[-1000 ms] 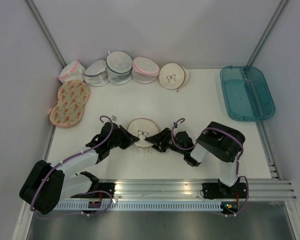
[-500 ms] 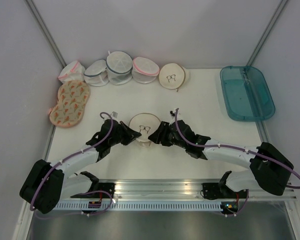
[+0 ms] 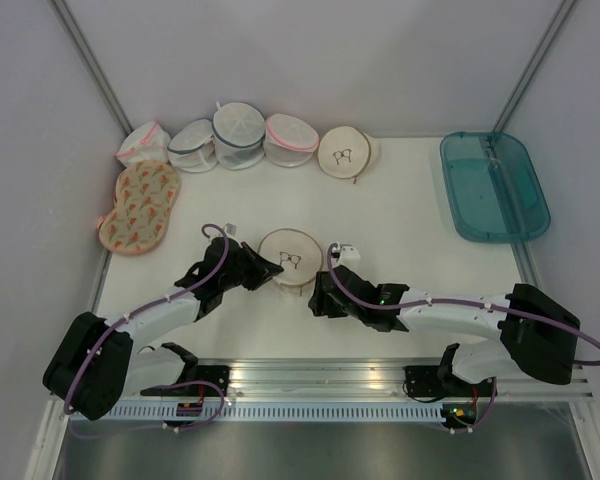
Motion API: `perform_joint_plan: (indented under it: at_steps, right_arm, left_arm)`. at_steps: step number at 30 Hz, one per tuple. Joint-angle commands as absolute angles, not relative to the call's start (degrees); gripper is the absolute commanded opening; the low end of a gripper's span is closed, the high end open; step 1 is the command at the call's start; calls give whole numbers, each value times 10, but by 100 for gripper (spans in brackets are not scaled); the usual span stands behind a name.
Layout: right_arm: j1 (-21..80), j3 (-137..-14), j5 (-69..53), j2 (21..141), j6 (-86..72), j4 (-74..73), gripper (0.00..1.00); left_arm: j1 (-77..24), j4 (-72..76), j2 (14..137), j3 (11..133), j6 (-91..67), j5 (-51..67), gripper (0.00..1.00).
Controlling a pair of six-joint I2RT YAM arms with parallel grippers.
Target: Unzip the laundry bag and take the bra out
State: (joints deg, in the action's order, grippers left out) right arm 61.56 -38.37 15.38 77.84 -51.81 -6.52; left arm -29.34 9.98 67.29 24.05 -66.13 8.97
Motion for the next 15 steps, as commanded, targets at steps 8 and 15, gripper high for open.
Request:
perform_joint_plan:
  at_steps: [8, 15]
  right_arm:
    - [650, -431, 224, 787, -501, -62, 55]
    - [651, -469, 218, 836, -490, -34, 54]
  left_arm:
    - [-294, 124, 697, 260, -705, 96, 2]
    - [-294, 119, 693, 259, -703, 98, 2]
